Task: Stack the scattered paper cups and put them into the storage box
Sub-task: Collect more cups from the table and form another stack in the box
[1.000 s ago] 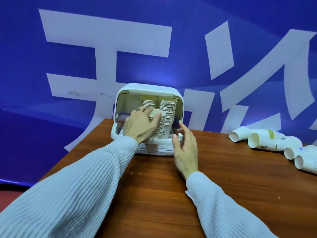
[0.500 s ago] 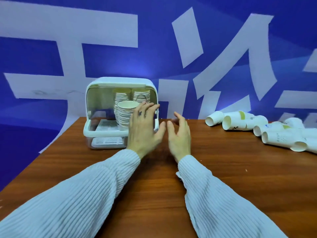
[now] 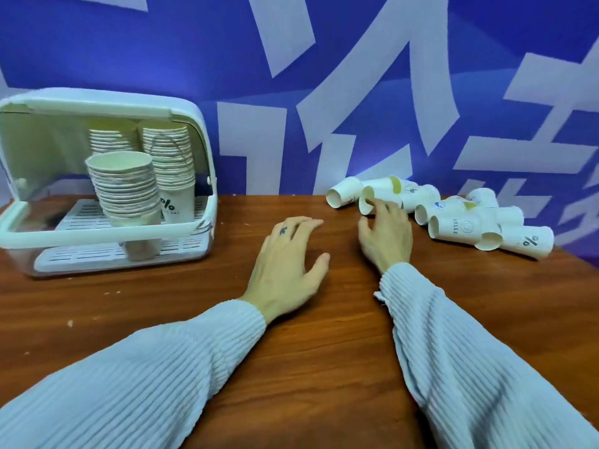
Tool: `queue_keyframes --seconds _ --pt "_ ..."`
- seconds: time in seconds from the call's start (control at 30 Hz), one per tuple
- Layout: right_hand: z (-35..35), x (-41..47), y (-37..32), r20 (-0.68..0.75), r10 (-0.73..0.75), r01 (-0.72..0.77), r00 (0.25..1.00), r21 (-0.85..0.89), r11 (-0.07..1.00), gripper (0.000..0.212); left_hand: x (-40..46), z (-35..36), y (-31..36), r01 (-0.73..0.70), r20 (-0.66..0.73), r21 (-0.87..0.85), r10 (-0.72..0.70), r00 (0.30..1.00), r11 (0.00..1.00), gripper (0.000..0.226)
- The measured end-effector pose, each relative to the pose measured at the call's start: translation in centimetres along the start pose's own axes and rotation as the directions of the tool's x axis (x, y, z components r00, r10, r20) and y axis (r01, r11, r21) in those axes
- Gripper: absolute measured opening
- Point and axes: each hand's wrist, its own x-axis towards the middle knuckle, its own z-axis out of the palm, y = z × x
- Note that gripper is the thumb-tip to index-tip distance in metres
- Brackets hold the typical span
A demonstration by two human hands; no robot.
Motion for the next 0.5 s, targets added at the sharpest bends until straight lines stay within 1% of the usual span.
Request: queue_keyframes --seconds 0.07,0.13,0.2,0.23,0.27,0.3,0.4,0.43,0.47,0.5 --pt "0.9 1.6 0.7 -0.005 0.029 -0.029 1.0 -0.077 0.997 0.046 -0.1 -0.1 0.1 0.015 0.001 -0.019 -0.015 1.0 1.0 0.054" --pt "2.4 3.2 1.2 0.059 0.048 -0.039 0.997 -0.155 0.987 0.044 -0.1 0.0 -0.1 0.03 -0.002 -0.025 -0.03 1.0 0.999 0.055" --pt "3.6 4.1 1.8 0.151 0.101 -0.073 0.983 -0.183 0.98 0.049 0.0 0.0 -0.2 0.041 0.005 -0.029 -0.041 0.999 0.999 0.055" --pt "3.9 4.3 2.0 0.177 0.129 -0.095 0.976 -0.188 0.978 0.054 0.0 0.0 -0.3 0.044 0.009 -0.028 -0.044 0.999 0.999 0.055" --pt "4.0 4.4 2.0 0.174 0.147 -0.114 0.974 -0.189 0.975 0.058 0.1 0.0 -0.4 0.045 0.012 -0.025 -0.045 0.999 0.999 0.056" --pt "3.8 4.3 2.0 0.136 0.153 -0.127 0.979 -0.181 0.975 0.059 0.1 0.0 -0.4 0.047 0.015 -0.024 -0.047 0.999 0.999 0.056" --pt "2.4 3.4 1.0 -0.075 0.162 -0.169 0.984 -0.104 0.98 0.05 -0.1 -0.2 -0.1 0.05 0.009 -0.024 -0.05 0.999 0.998 0.057" --pt "1.9 3.0 0.5 -0.134 0.171 -0.178 0.976 -0.043 0.983 0.046 -0.2 -0.3 0.0 0.049 -0.001 -0.023 -0.049 0.999 0.999 0.058" --pt "1.3 2.5 0.1 -0.176 0.182 -0.174 0.967 0.058 0.983 0.041 -0.3 -0.4 0.0 0.048 -0.013 -0.02 -0.048 0.999 0.999 0.06" --pt "0.7 1.9 -0.5 -0.185 0.188 -0.15 0.964 0.203 0.968 0.036 -0.4 -0.5 0.1 0.051 -0.024 -0.013 -0.051 0.998 0.999 0.064"
